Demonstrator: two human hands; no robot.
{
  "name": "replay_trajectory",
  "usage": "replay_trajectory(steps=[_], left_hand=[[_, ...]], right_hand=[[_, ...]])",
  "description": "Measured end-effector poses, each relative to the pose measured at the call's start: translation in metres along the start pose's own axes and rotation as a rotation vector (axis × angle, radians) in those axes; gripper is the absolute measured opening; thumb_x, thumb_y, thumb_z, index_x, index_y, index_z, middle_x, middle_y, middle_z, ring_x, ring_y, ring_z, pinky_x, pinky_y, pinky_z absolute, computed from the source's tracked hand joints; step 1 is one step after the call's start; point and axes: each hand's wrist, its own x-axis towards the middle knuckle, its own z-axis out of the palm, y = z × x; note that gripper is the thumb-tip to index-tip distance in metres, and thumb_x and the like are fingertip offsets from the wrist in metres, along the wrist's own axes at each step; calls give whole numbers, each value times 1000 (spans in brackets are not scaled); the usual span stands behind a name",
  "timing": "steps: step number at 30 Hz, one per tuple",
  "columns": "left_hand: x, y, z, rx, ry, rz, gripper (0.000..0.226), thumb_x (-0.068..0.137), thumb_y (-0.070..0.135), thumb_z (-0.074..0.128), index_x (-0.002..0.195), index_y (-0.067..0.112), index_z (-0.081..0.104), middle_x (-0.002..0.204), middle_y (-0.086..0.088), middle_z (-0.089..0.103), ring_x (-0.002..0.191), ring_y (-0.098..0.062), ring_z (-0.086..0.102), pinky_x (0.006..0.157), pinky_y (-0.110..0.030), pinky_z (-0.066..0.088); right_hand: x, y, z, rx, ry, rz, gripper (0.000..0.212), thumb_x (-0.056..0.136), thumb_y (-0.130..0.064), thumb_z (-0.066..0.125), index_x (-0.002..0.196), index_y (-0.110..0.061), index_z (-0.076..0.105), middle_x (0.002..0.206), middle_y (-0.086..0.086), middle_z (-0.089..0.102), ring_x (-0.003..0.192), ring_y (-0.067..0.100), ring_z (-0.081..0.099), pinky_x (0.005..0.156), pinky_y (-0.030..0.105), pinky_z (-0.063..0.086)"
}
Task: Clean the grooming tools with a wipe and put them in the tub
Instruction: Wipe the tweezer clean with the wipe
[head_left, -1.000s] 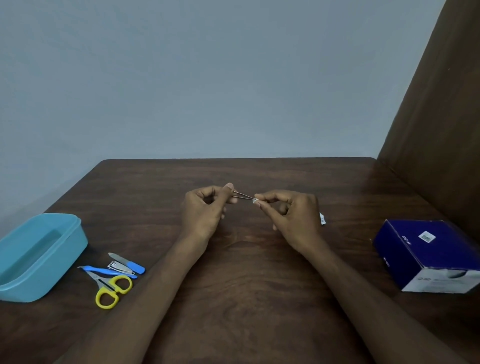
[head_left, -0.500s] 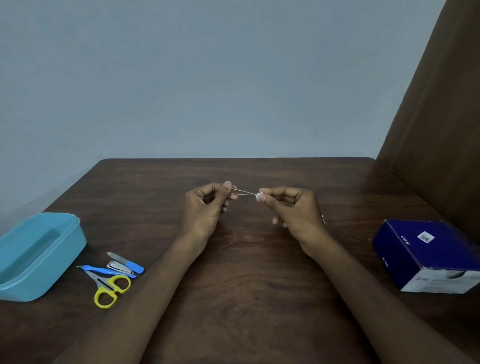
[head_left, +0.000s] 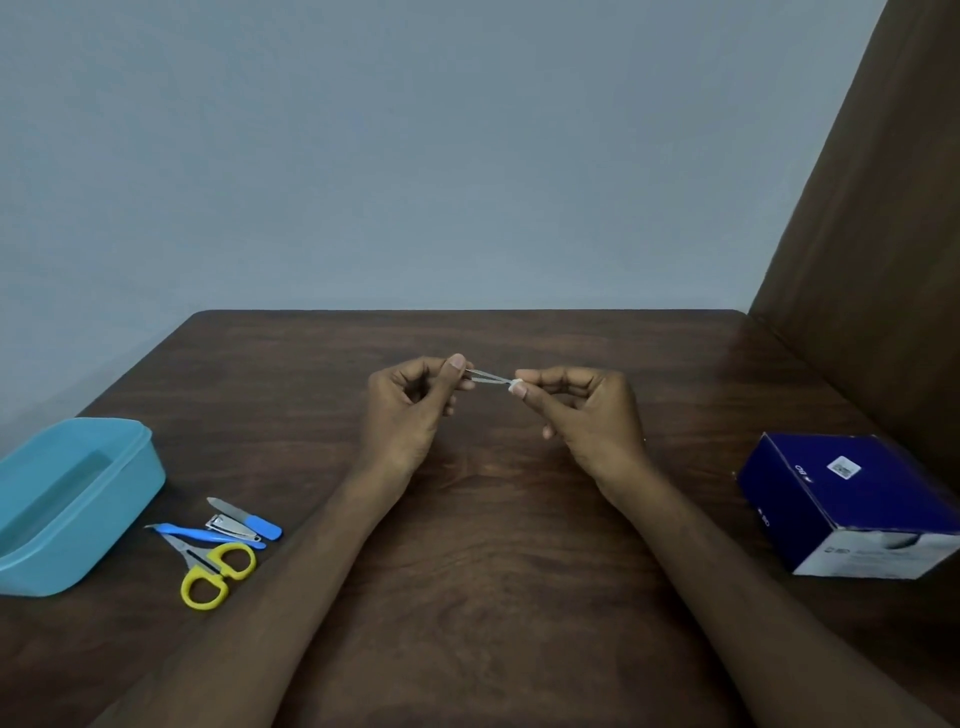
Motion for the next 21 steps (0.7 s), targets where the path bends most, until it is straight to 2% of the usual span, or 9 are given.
replay_trajectory(steps=[2, 4, 6, 8, 11, 14, 18, 20, 21], left_hand=[[-1, 1, 1, -18, -3, -65, 22, 103, 23, 72, 91, 7, 83, 78, -4, 81, 59, -5, 59, 58, -17, 52], [-1, 2, 1, -42, -18, -117, 24, 104, 20, 70, 91, 5, 82, 75, -2, 80, 55, -3, 57, 54, -16, 49], [0, 2, 1, -47, -38, -149, 26, 105, 20, 69, 90, 3, 81, 74, -2, 79, 54, -3, 56, 53, -16, 48], [0, 2, 0, -53, -49, -167, 28, 105, 21, 69, 92, 0, 81, 74, -3, 79, 54, -4, 56, 53, -16, 47], [0, 1, 1, -65, -17, -146, 29, 105, 21, 70, 96, -3, 81, 74, -2, 79, 56, -3, 57, 54, -15, 48], [-1, 0, 1, -38, -54, -79, 26, 105, 23, 69, 96, 2, 82, 77, -2, 79, 61, -3, 61, 58, -15, 50], [-4, 2, 1, 16, -148, -2, 22, 105, 21, 69, 102, 5, 84, 82, -4, 81, 68, -8, 64, 62, -19, 54], [-3, 2, 1, -6, -112, -25, 23, 105, 22, 69, 101, 4, 83, 81, -4, 81, 66, -7, 64, 61, -19, 54], [-2, 1, 1, -21, -83, -53, 24, 105, 23, 69, 99, 4, 83, 80, -4, 81, 64, -6, 63, 60, -18, 53]], right_hand=[[0, 2, 2, -38, 8, -30, 6, 87, -24, 89, 90, -24, 85, 91, -7, 84, 65, 24, 68, 59, 34, 54], [-2, 2, 2, -93, 8, -78, 6, 87, -26, 89, 92, -24, 85, 74, -7, 80, 53, 16, 62, 58, 27, 50], [-4, 0, 2, -157, -11, -147, 8, 88, -26, 88, 95, -23, 86, 53, -10, 67, 44, 9, 55, 56, 25, 49], [-6, -1, 0, -201, -26, -187, 10, 88, -27, 88, 97, -24, 86, 43, -10, 53, 41, 6, 52, 56, 33, 53], [-4, -1, -3, -203, -7, -190, 9, 88, -26, 89, 96, -24, 86, 44, -10, 57, 42, 5, 52, 56, 39, 55], [-3, -2, -2, -155, -16, -167, 9, 87, -24, 89, 95, -25, 86, 53, -5, 69, 45, 10, 56, 56, 31, 51], [-4, -2, 1, -136, -51, -165, 10, 86, -25, 90, 95, -25, 85, 64, 2, 76, 43, 13, 59, 56, 25, 49], [-3, -3, -3, -147, -32, -160, 9, 86, -25, 90, 94, -23, 86, 70, -5, 79, 43, 12, 59, 54, 25, 49], [-2, -3, -5, -170, -17, -167, 9, 86, -25, 90, 94, -22, 86, 67, -13, 77, 42, 11, 57, 54, 24, 48]])
